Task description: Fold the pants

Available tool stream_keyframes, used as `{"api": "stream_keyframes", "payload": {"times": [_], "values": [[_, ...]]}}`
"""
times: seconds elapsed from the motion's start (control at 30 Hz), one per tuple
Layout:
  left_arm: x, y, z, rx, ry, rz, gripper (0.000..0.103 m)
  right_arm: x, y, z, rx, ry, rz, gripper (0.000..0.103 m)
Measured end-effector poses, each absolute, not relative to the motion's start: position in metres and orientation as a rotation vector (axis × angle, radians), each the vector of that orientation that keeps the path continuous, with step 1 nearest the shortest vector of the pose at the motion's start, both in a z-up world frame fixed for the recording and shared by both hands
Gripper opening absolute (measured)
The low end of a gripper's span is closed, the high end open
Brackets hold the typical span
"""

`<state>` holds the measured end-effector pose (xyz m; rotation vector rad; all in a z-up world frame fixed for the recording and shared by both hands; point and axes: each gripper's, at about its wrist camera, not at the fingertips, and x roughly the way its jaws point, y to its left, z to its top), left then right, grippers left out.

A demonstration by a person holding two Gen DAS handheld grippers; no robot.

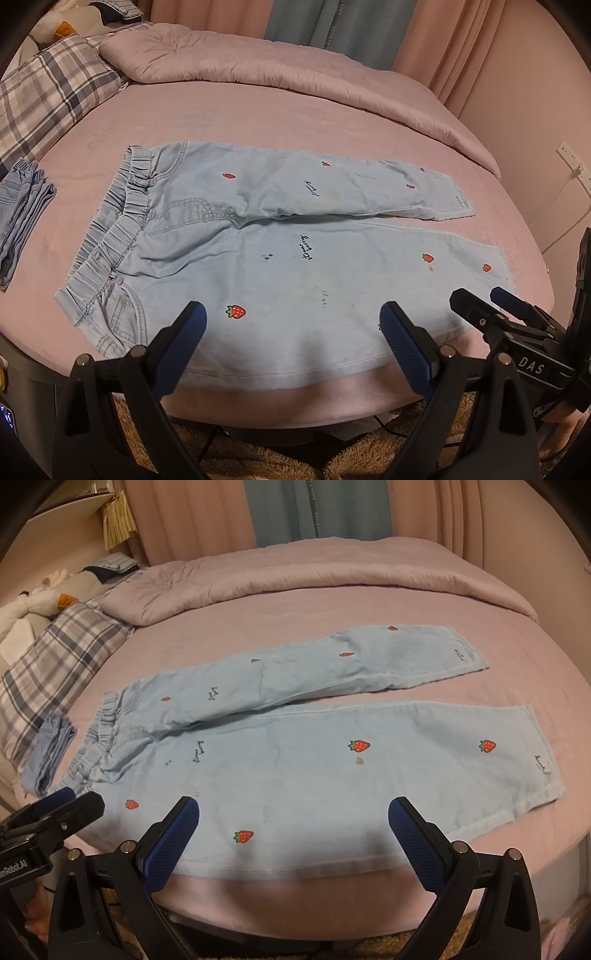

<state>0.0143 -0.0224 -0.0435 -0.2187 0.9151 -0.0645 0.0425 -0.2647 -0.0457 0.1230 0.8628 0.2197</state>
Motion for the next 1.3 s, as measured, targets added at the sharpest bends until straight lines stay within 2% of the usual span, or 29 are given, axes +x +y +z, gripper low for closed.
{"api": "stream_keyframes", "payload": {"times": [1.07,1.3], "values": [[0.017,-0.022,-0.045,-0.232,0.922,-0.071,0.093,0.044,-0.277,-0.049,0.149,0.902,0.190,0.102],[0.020,0.001,-0.044,-0.269,0.909,-0.021,0.092,0.045,-0.285,-0.050,0.163,0.897,0.175,0.101]]}}
